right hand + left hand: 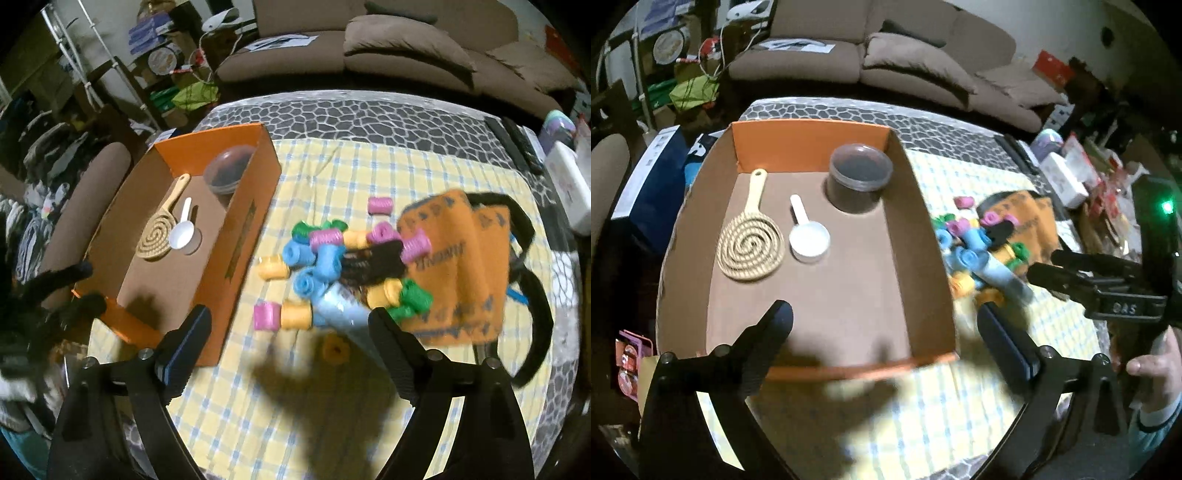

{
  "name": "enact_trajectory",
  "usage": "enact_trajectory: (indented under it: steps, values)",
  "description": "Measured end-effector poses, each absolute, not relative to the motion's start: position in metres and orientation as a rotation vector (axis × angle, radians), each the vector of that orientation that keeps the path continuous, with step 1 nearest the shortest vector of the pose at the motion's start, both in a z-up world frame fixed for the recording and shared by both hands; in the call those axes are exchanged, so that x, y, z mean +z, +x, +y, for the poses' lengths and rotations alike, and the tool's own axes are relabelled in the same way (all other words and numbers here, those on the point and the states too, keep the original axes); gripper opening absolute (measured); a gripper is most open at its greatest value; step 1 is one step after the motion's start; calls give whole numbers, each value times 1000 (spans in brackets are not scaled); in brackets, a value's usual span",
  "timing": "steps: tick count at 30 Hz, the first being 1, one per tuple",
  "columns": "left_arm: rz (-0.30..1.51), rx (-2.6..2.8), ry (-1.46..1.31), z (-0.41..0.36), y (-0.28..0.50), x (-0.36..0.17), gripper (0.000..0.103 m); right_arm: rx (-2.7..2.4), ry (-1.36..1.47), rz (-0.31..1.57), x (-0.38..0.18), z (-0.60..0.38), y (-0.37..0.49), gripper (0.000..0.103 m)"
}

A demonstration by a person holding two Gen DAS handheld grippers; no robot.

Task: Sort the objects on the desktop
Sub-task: 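Open the right gripper and withdraw both grippers from the box, then move both grippers toward the orange cloth pouch beside the rollers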

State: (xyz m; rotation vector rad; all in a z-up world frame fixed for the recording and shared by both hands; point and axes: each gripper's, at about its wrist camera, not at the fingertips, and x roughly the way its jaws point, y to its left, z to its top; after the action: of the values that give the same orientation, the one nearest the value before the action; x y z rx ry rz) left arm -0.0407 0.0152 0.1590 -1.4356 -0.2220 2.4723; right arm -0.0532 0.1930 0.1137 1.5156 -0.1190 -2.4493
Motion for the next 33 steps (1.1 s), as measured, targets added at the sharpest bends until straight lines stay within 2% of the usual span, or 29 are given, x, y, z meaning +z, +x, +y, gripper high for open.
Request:
enact_trajectory:
  steps: [3, 5, 16, 33]
  values:
    - [-231, 2457, -1412, 27, -24, 160, 102, -2477, 1525, -114, 114, 195, -39, 92]
    - [-236, 2445, -1399, 36, -14, 158, 103, -2495, 1527, -116, 113, 198, -28, 99]
    - [-264, 2417, -1323, 87, 24, 141, 103, -2581, 1557, -214, 93, 237, 11, 99]
    - [-96, 2441, -1304, 145, 22, 107, 103, -2680, 1550, -216, 68, 282, 15, 99]
